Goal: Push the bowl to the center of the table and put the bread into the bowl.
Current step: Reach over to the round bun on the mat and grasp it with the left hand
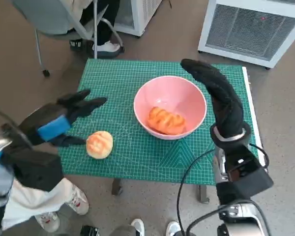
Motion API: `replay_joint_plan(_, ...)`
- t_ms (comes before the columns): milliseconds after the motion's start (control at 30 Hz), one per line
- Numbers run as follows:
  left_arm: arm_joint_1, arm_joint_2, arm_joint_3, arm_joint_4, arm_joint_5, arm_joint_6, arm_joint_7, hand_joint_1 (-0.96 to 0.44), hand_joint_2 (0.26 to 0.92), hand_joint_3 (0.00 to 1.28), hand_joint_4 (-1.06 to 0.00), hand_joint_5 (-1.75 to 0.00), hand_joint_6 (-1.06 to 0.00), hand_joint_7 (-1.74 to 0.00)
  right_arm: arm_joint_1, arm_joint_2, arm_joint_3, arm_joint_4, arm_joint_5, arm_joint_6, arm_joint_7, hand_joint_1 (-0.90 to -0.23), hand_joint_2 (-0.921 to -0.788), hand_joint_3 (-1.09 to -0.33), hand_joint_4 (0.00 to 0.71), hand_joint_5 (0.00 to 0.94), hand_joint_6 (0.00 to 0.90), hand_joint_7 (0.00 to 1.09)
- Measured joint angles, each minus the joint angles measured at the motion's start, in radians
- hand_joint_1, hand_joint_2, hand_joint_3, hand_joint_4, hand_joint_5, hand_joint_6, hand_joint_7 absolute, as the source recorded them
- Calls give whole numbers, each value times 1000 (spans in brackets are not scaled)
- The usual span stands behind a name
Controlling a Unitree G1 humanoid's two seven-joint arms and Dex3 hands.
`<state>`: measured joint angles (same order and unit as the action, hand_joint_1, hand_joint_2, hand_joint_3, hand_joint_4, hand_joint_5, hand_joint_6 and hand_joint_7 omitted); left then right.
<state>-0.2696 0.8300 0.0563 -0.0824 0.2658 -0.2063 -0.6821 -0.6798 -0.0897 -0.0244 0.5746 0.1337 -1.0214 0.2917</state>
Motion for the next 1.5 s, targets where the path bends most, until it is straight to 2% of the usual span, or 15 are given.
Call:
replay_joint_plan(300,32,-4,-28,77,17,-41,42,-130,853,0,-192,-12,-274,-33,0,-3,-1,0,3,1,4,-627,-921,-888,85,481,-1,763)
replay_joint_plan(633,37,-36,-105,148,69,-37,77,-126,853,0,-197,-5,-280,-22,0,-14,-5,0,20,5,16,-626,-921,-887,80,489,-1,762)
replay_joint_plan(1100,-14,-123,-213,267,158,-11,149,-122,855,1,-244,-18,-295,-18,0,-21,-8,2,20,6,24,-626,-921,-887,76,499,-1,763)
replay_joint_plan(1333,-36,-148,-253,325,193,0,183,-90,877,10,-318,-36,-374,-49,0,-23,-9,2,20,5,26,-622,-921,-889,74,504,-1,764)
replay_joint_plan(1433,-43,-153,-269,355,211,4,200,-97,901,17,-391,-54,-464,-92,0,-24,-9,2,20,6,27,-621,-921,-888,73,506,-1,764)
replay_joint_plan(1500,-51,-155,-279,374,223,4,213,-90,911,34,-475,-75,-532,-129,0,-24,-10,2,20,6,28,-621,-921,-888,72,507,-1,763)
